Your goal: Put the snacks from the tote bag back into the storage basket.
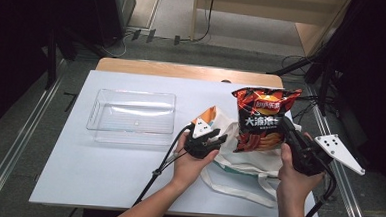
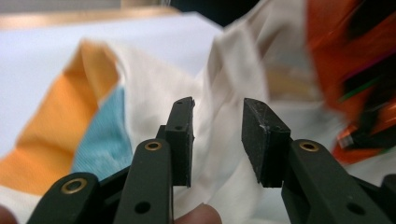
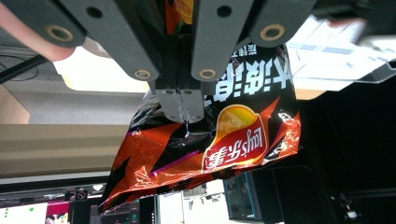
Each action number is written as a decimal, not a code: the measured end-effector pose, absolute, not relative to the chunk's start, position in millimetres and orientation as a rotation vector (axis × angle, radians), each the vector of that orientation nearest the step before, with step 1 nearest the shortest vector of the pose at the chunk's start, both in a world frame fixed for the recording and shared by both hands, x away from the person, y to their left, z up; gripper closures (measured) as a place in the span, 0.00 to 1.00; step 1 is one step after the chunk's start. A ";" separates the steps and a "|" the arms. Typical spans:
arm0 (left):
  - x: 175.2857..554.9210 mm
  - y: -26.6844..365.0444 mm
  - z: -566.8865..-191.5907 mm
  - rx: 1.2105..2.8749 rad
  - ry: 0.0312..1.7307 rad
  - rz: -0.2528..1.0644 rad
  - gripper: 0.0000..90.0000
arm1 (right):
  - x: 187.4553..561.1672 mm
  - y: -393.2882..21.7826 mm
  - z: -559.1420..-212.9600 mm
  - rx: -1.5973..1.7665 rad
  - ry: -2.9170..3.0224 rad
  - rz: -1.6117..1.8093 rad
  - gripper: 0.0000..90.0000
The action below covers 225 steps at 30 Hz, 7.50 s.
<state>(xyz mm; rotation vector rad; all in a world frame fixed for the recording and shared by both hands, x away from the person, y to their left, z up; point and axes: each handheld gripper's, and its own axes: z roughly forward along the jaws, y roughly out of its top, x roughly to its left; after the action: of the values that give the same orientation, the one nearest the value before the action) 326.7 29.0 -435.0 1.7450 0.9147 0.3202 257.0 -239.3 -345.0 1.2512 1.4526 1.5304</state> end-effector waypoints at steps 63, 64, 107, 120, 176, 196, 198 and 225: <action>321.6 62.1 -331.7 1.541 0.707 0.226 1.00 | 251.4 -210.4 -378.0 1.161 1.698 1.501 0.46; 321.6 63.2 -331.2 1.541 0.704 0.232 1.00 | 250.8 -209.7 -379.8 1.160 1.706 1.498 0.44; 324.1 138.2 -305.3 1.486 0.739 0.303 1.00 | 240.3 -206.9 -422.1 1.205 1.835 1.499 0.16; 322.0 153.8 -299.2 1.478 0.743 0.332 1.00 | 240.1 -206.3 -424.6 1.227 1.840 1.493 0.16; 322.8 260.6 -291.5 1.424 0.871 0.500 1.00 | 240.6 -202.6 -428.3 1.224 1.869 1.474 0.19; 328.7 284.6 -317.9 1.467 0.901 0.463 1.00 | 240.9 -200.2 -430.1 1.230 1.874 1.463 0.20; 330.5 283.8 -323.0 1.482 0.902 0.459 1.00 | 241.2 -199.9 -430.6 1.228 1.876 1.459 0.20; 348.8 281.8 -365.3 1.586 1.171 0.545 0.91 | 240.8 -200.2 -431.3 1.238 1.865 1.453 0.21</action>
<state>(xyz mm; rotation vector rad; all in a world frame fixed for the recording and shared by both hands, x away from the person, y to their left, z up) 348.8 281.8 -365.3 1.5861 1.1706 0.5450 240.8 -200.2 -431.3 1.2382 1.8651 1.4530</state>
